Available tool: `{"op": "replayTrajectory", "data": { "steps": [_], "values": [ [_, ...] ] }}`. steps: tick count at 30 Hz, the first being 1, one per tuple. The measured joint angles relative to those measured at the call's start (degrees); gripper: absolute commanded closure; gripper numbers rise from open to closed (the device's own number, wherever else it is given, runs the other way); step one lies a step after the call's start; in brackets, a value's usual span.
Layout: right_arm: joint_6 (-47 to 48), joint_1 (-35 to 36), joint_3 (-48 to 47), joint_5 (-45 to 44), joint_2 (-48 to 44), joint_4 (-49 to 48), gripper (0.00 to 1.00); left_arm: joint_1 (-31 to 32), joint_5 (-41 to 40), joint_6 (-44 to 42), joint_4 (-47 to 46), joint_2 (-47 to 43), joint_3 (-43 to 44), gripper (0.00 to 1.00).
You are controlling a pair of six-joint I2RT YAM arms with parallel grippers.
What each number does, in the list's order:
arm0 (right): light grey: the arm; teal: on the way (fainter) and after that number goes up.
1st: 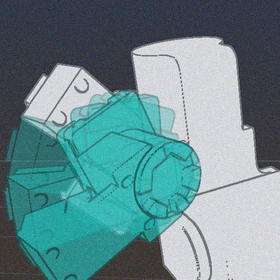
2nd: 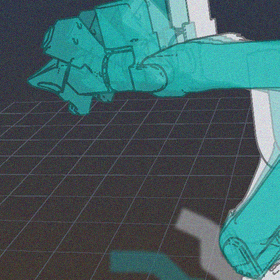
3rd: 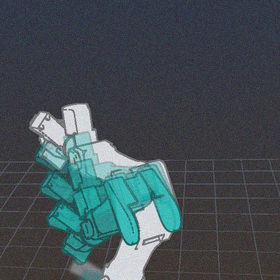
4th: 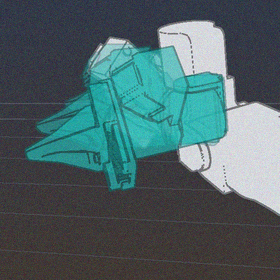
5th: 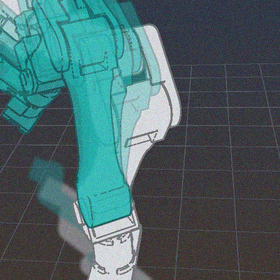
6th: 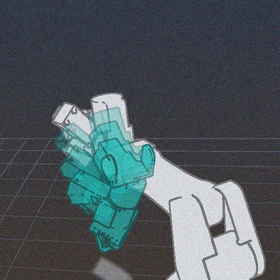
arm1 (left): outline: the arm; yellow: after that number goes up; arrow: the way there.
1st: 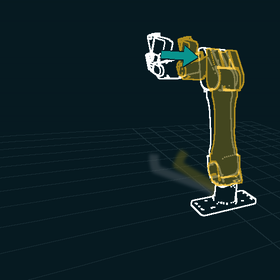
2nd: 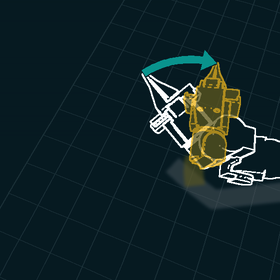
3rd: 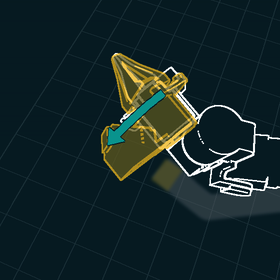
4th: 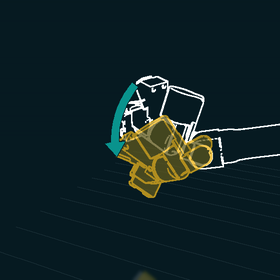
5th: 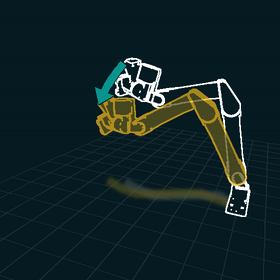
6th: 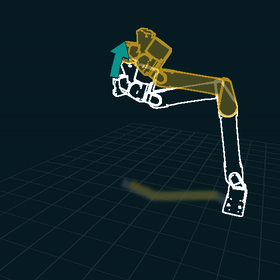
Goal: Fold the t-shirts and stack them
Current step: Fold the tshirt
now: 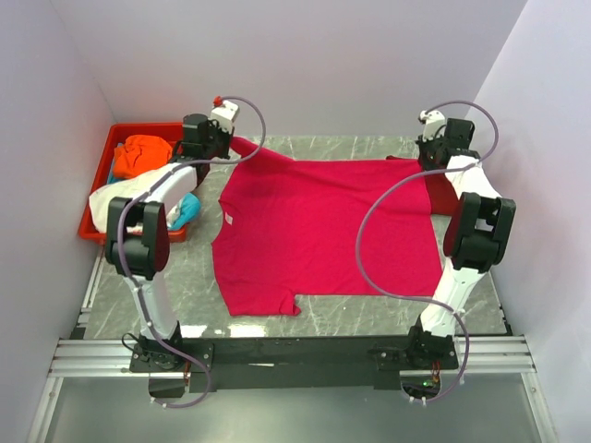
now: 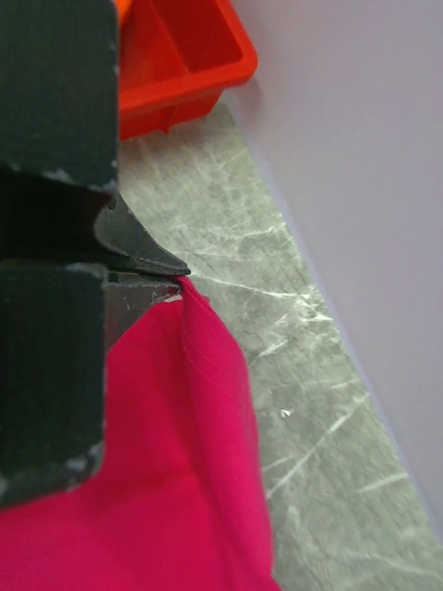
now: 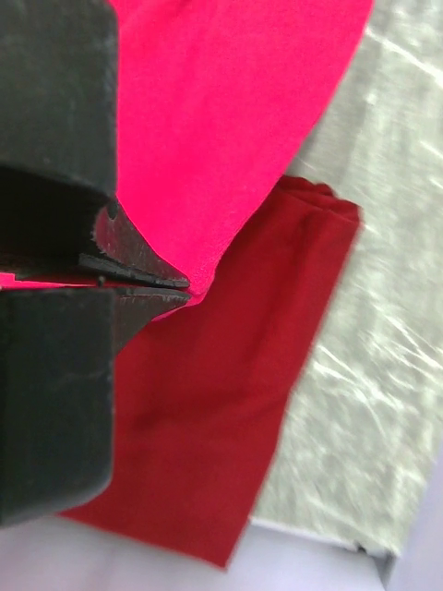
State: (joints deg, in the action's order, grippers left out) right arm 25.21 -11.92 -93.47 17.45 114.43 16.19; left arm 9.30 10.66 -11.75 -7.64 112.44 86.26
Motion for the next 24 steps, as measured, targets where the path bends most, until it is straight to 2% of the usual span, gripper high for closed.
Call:
{"op": "replayTrajectory", "data": {
  "steps": [9, 24],
  "values": [
    [0.4, 0.0, 5.2, 1.6, -3.3, -0.7, 1.00, -0.1, 1.7, 0.3, -2.4, -9.3, -8.6, 1.00],
    [0.3, -2.8, 15.4, 4.3, -12.1, -5.9, 1.00, -0.2, 4.1, 1.7, -1.6, -11.1, -12.0, 1.00]
  ]
}}
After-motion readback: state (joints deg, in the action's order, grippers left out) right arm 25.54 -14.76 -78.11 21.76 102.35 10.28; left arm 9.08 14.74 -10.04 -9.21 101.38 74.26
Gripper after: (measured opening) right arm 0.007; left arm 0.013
